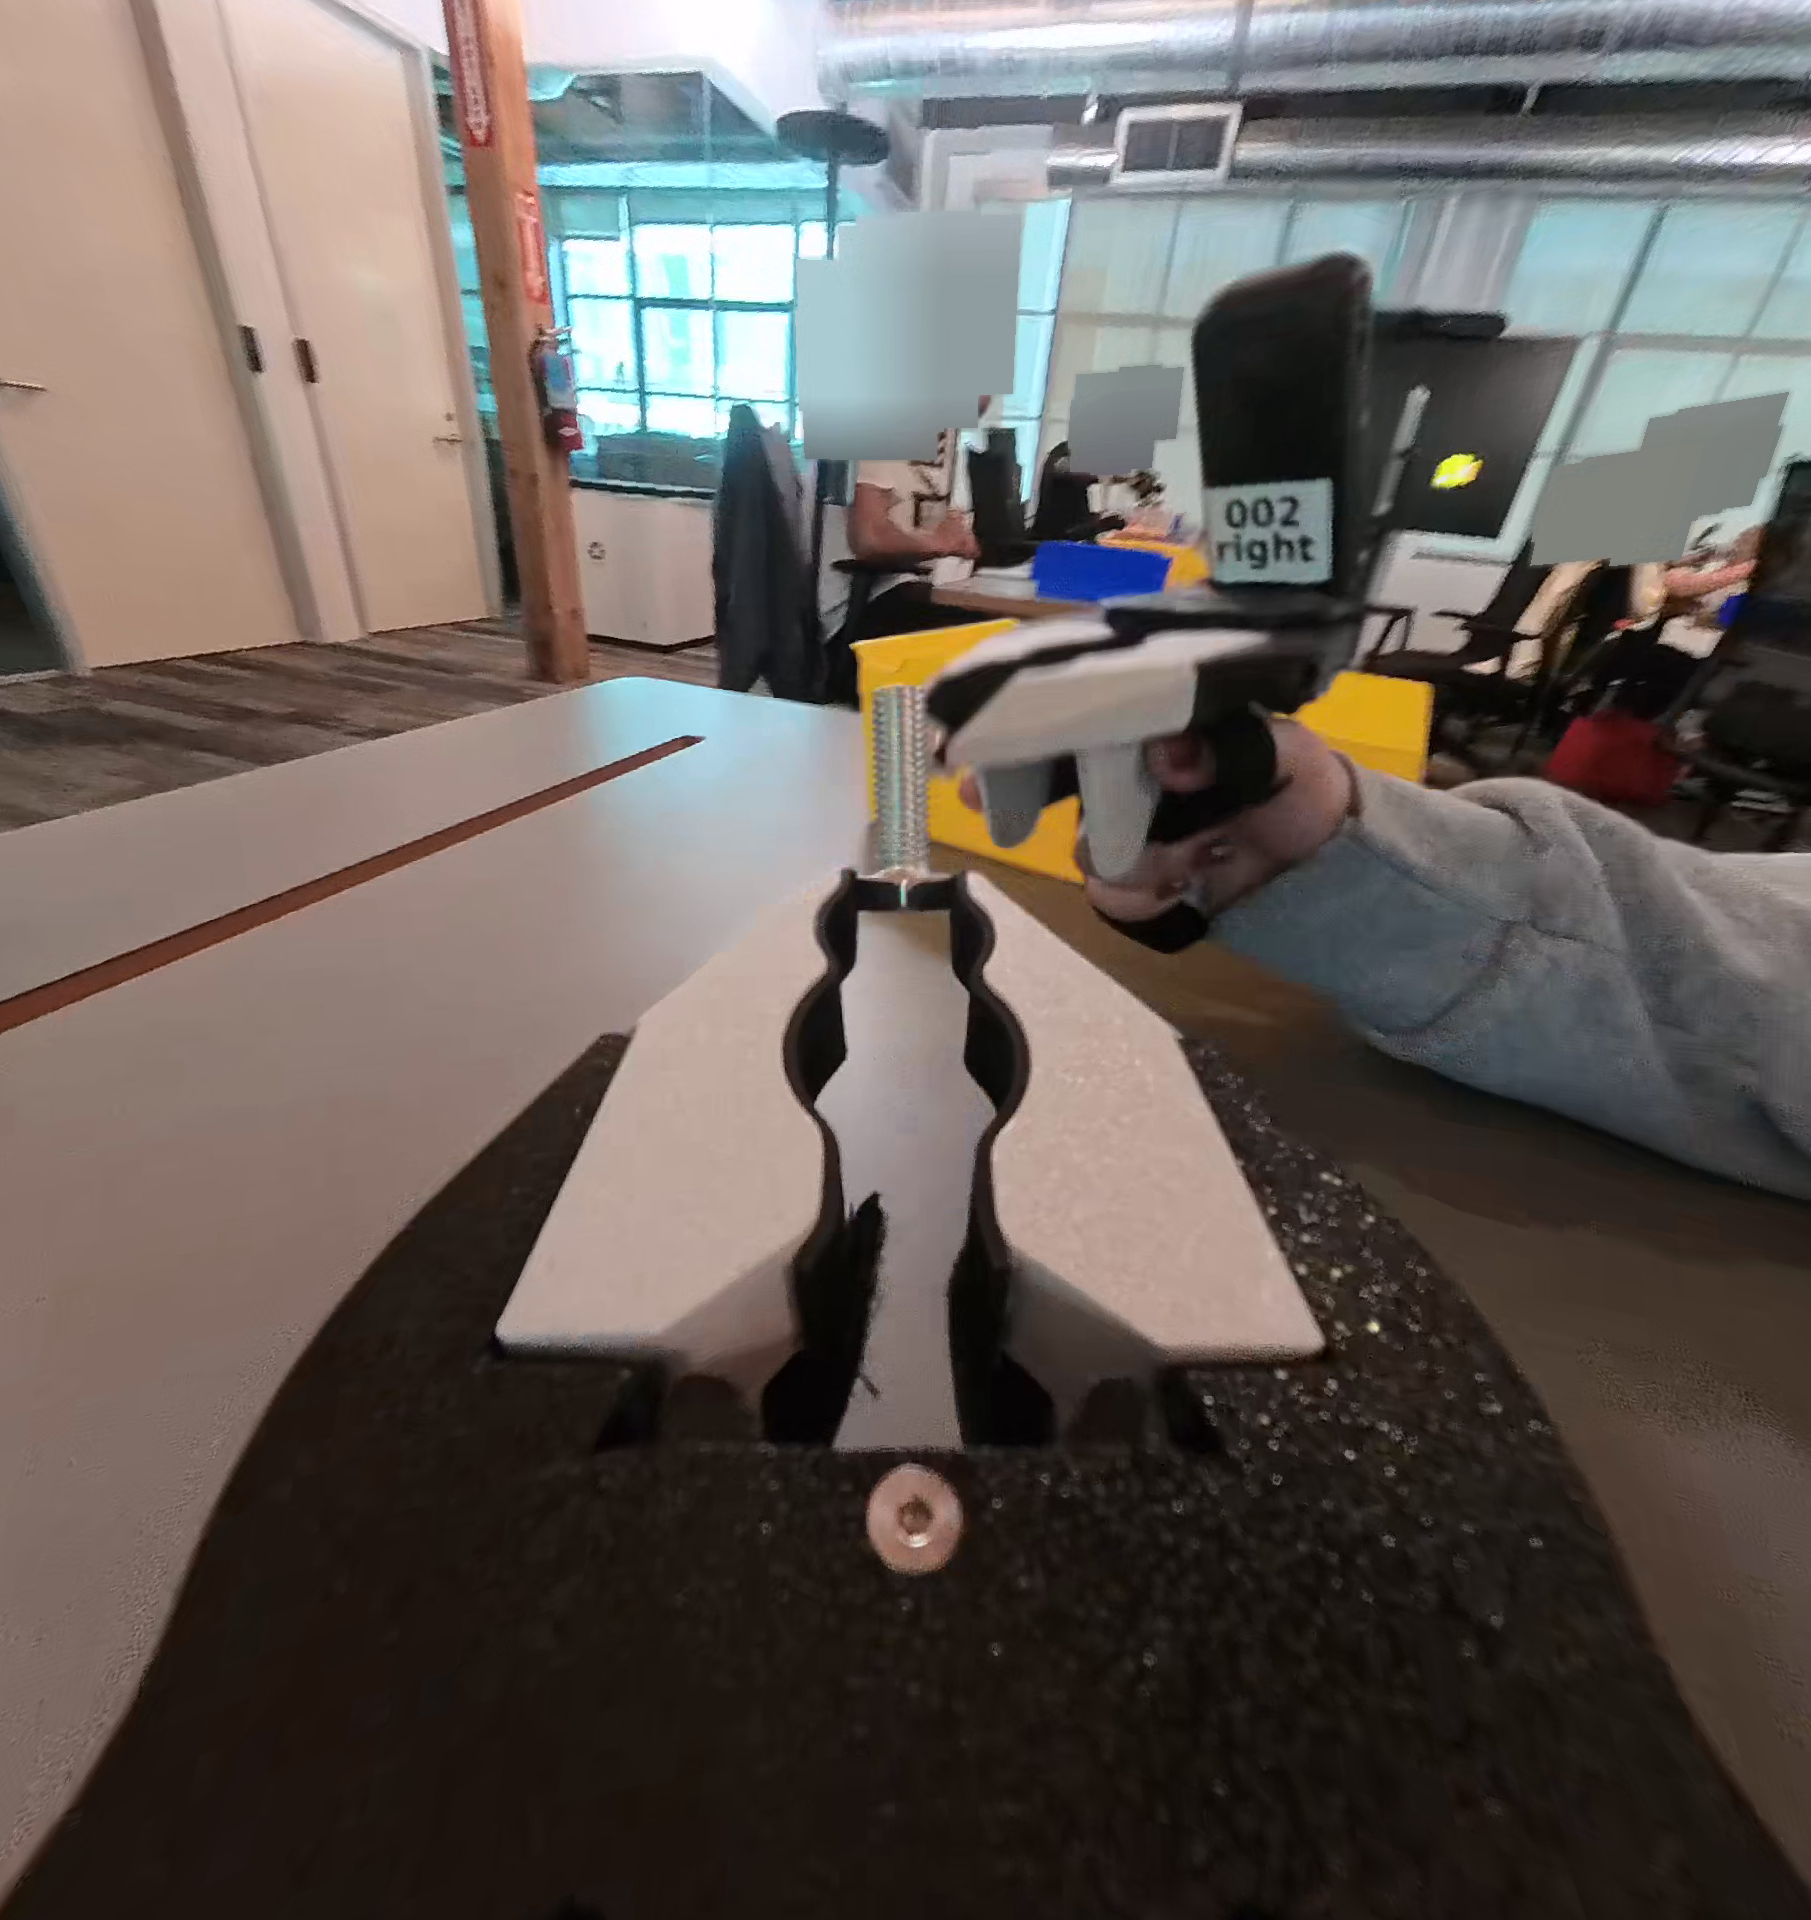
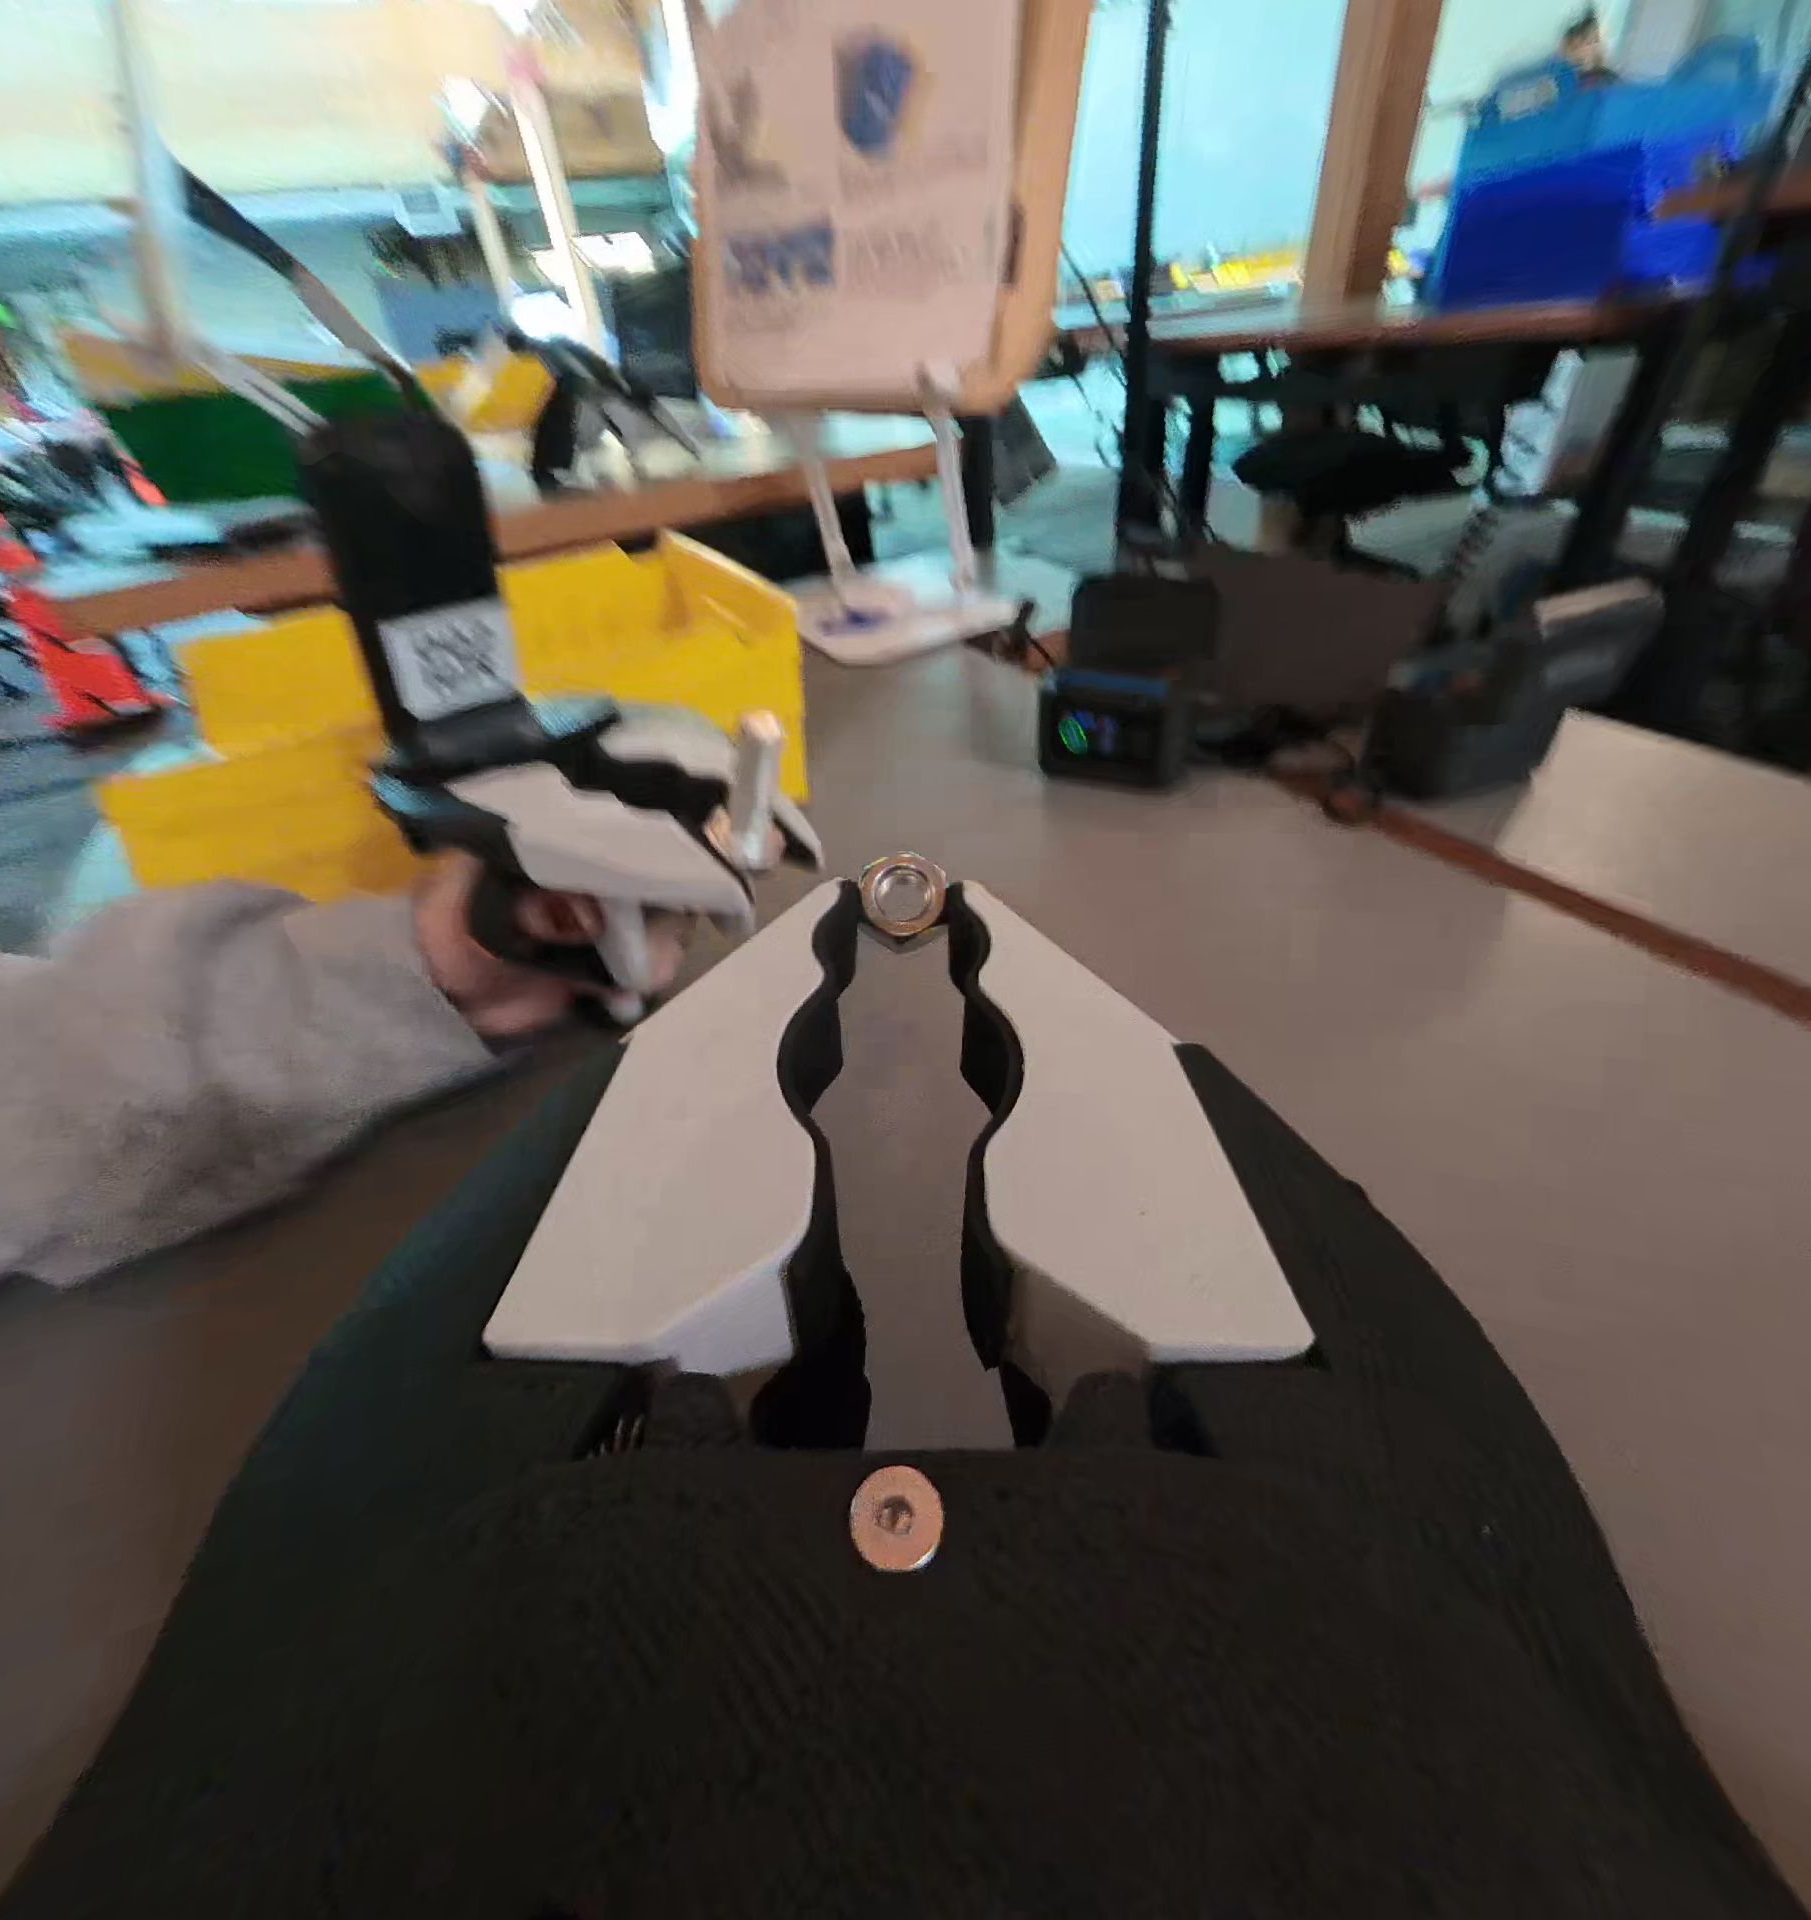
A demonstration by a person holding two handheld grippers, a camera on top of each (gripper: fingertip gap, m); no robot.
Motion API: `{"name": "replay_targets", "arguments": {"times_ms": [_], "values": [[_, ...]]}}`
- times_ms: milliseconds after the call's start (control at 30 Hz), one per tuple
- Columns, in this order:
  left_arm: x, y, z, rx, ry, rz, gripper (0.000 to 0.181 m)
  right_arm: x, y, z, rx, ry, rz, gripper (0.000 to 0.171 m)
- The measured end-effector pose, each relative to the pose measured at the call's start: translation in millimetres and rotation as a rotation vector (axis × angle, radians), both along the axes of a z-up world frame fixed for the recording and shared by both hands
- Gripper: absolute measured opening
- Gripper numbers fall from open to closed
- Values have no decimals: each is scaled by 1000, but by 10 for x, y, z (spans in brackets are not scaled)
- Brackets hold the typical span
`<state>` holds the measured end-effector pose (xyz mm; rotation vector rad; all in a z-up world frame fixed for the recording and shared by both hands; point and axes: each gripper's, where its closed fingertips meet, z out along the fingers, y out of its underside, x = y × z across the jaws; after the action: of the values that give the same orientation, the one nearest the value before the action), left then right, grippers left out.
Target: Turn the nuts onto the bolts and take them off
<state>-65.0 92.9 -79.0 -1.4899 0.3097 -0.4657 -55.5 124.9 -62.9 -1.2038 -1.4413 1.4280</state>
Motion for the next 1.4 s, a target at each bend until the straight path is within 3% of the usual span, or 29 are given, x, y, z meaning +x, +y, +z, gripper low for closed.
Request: {"name": "replay_targets", "arguments": {"times_ms": [33, 167, 333, 633, 833, 1033, 1400], "values": [[61, -8, 28, 9, -19, -33, 15, 43, -68, 150, -4, 28, 51, 16], [375, -116, 166, 58, -118, -237, 15, 195, -398, 468, 76, -16, 284, 16], [617, -259, 222, 59, -225, -465, 15, 290, -611, 501, 200, -178, 462, 15], [706, -409, 303, 75, -311, -621, 15, 372, -750, 438, 331, -370, 639, 16], [789, -522, 354, 80, -353, -731, 15, 460, -853, 478, 265, -404, 789, 16], [692, -404, 342, 101, -330, -608, 15, 362, -754, 466, 202, -392, 696, 16], [407, -16, 187, 79, -188, -176, 14, 96, -385, 337, 97, -372, 175, 16]]}}
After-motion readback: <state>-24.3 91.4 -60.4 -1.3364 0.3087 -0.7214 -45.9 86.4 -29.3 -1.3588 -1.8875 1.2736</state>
